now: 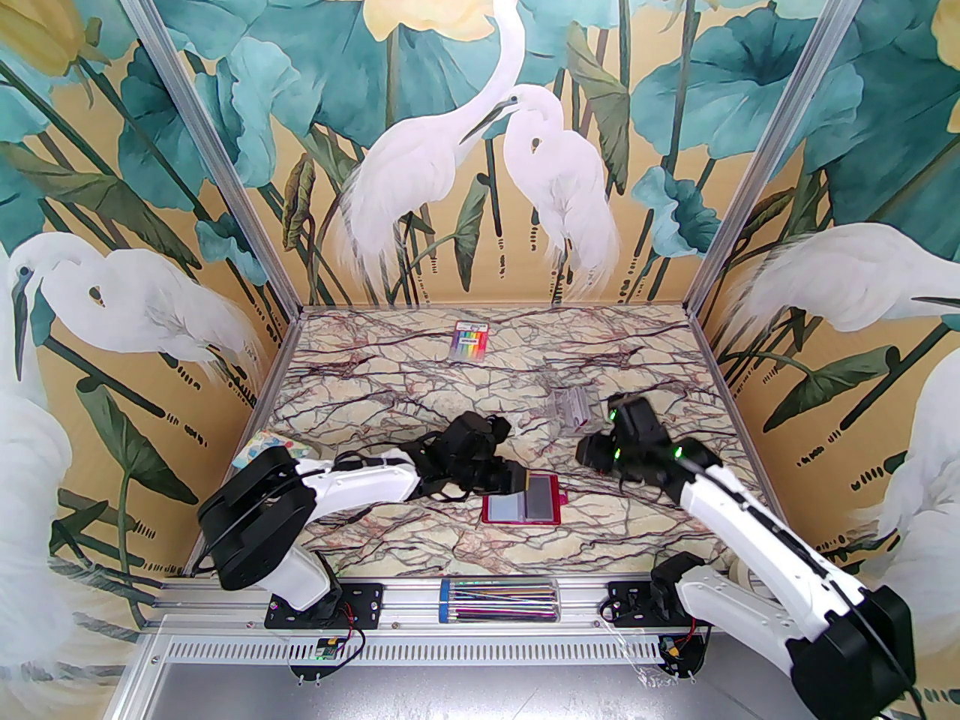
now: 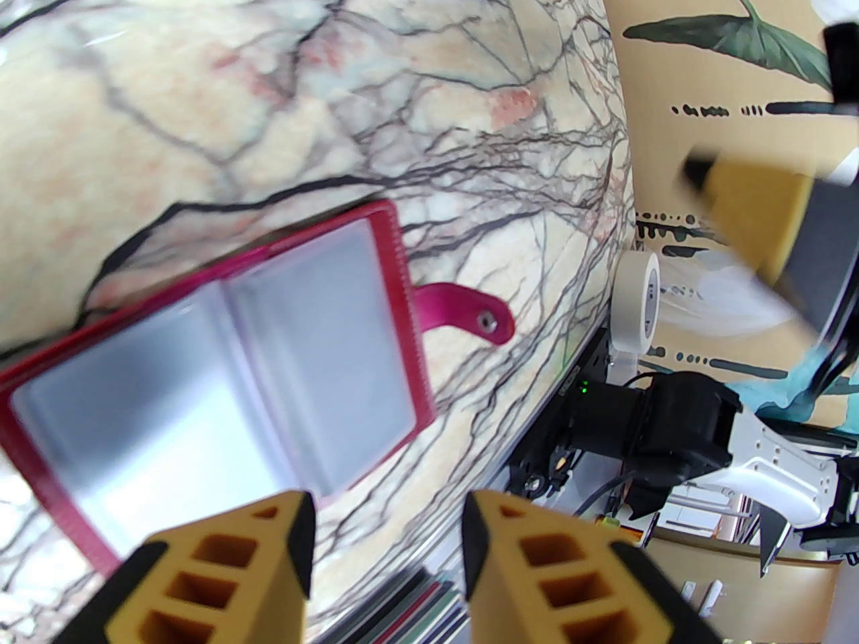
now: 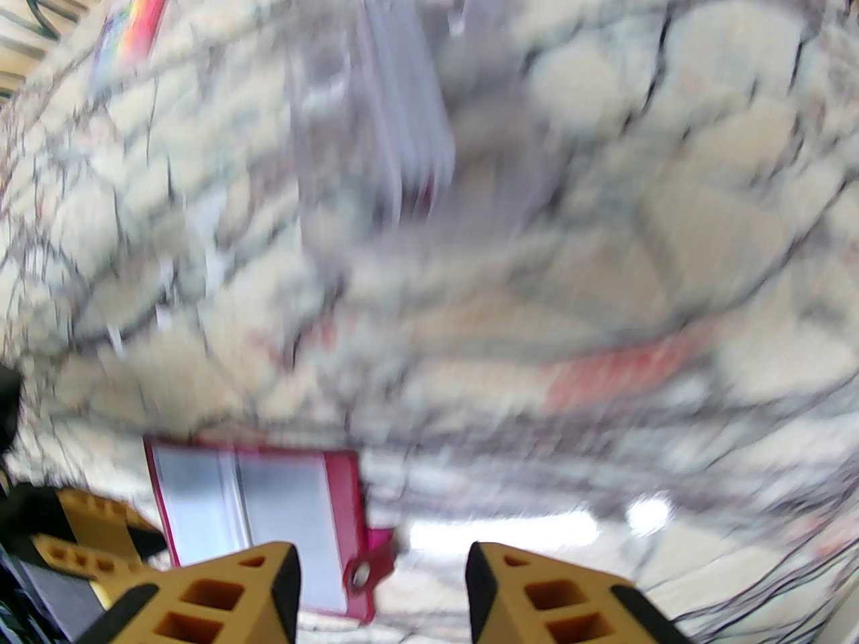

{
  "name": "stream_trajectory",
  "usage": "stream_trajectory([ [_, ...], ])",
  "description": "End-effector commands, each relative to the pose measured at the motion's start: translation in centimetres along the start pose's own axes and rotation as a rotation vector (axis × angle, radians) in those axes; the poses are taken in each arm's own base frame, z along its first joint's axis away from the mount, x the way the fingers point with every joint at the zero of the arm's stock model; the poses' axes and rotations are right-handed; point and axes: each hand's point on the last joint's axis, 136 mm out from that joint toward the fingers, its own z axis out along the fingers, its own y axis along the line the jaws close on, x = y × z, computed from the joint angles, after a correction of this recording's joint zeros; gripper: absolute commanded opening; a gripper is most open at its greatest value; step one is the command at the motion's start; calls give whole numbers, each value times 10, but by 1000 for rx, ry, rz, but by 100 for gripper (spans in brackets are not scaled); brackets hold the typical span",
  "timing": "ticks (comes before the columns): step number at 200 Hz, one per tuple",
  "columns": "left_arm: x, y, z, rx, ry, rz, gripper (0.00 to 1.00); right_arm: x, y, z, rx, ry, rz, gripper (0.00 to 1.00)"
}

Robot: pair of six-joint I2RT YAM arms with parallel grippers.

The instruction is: Put the credit cards into the card holder

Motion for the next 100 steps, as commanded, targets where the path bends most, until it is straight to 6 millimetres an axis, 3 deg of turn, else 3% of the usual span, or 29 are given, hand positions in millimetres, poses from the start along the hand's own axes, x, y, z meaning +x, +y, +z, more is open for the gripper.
stream_trajectory([
  [1, 8, 13, -2, -23, 2, -5, 41, -20, -5, 1, 55, 34, -122, 47],
  [48, 12, 28, 2, -33, -10, -36, 41, -64, 0, 32, 99, 101, -177, 50],
  [100, 11, 36, 0, -51, -22, -42, 40, -88, 6, 71, 131, 189, -239, 56],
])
